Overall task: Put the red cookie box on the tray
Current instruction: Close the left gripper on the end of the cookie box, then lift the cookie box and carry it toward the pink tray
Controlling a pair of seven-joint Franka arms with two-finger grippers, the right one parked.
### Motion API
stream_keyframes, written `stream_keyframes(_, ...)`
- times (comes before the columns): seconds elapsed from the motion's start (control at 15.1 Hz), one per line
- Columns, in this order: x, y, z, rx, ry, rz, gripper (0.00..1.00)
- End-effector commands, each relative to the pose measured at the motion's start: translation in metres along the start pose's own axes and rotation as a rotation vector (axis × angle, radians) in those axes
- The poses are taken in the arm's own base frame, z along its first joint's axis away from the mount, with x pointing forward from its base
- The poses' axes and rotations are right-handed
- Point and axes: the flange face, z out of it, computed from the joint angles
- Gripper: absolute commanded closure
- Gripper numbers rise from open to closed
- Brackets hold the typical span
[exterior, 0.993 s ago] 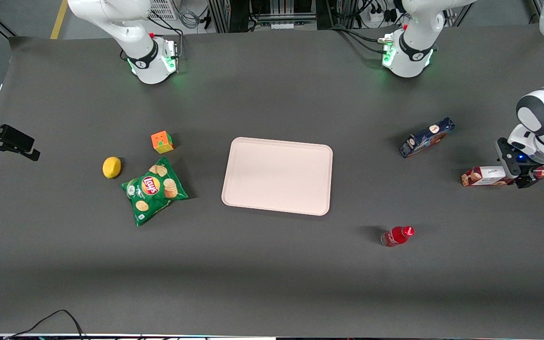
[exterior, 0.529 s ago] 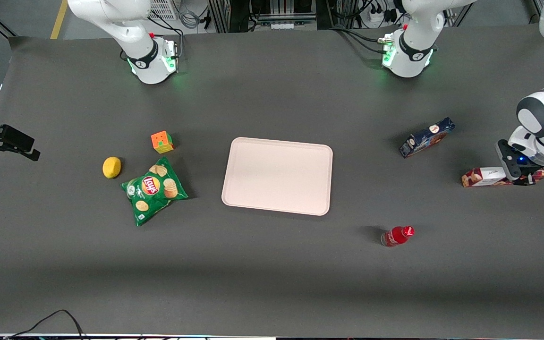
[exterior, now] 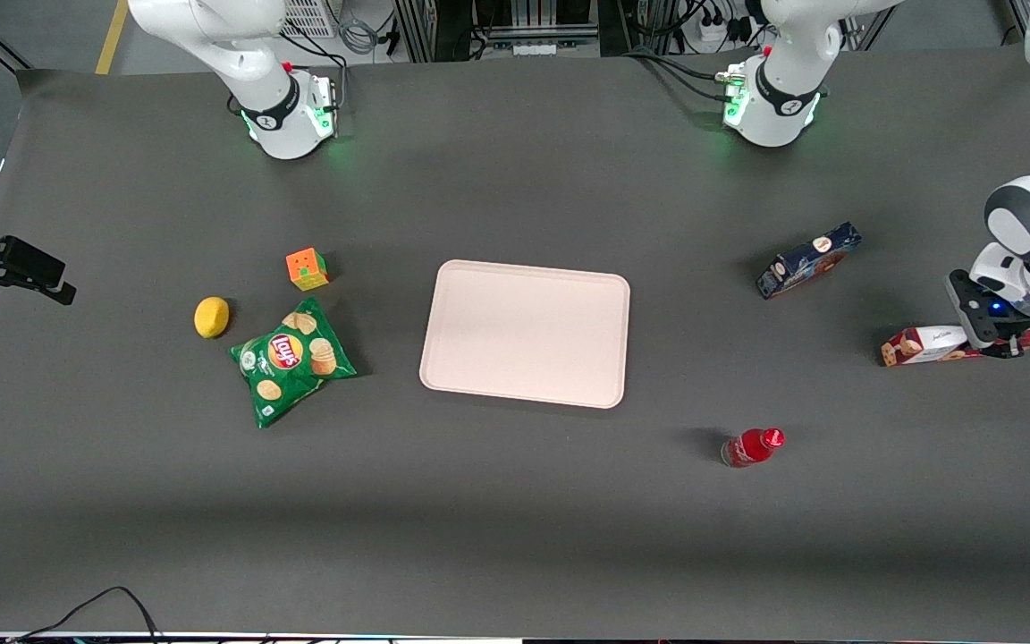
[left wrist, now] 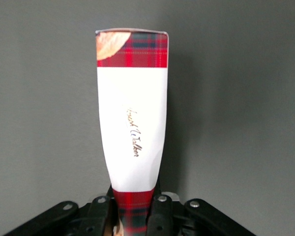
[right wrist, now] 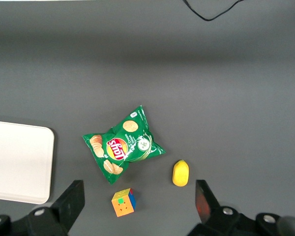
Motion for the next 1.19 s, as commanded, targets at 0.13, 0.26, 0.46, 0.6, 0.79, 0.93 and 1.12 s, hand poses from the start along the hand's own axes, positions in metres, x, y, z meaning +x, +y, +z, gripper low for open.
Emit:
stream_keyframes(0.13, 0.044, -0.013, -0.093, -0.008, 0.061, -0.233, 1.00)
stream_keyframes(0.26, 0.072, -0.024, -0.135, -0.048, 0.077, -0.322, 1.00)
stream_keyframes(0.46, 0.123, -0.034, -0.194, -0.121, 0.076, -0.496, 1.00)
stream_keyframes(0.6, 0.169, -0.035, -0.232, -0.146, 0.066, -0.644, 1.00)
stream_keyframes(0.79, 0.258, -0.025, -0.280, -0.154, 0.053, -0.872, 1.00)
stream_keyframes(0.93, 0.329, -0.011, -0.302, -0.144, 0.061, -1.006, 1.00)
stream_keyframes(1.12, 0.421, 0.013, -0.316, -0.173, 0.080, -1.162, 1.00)
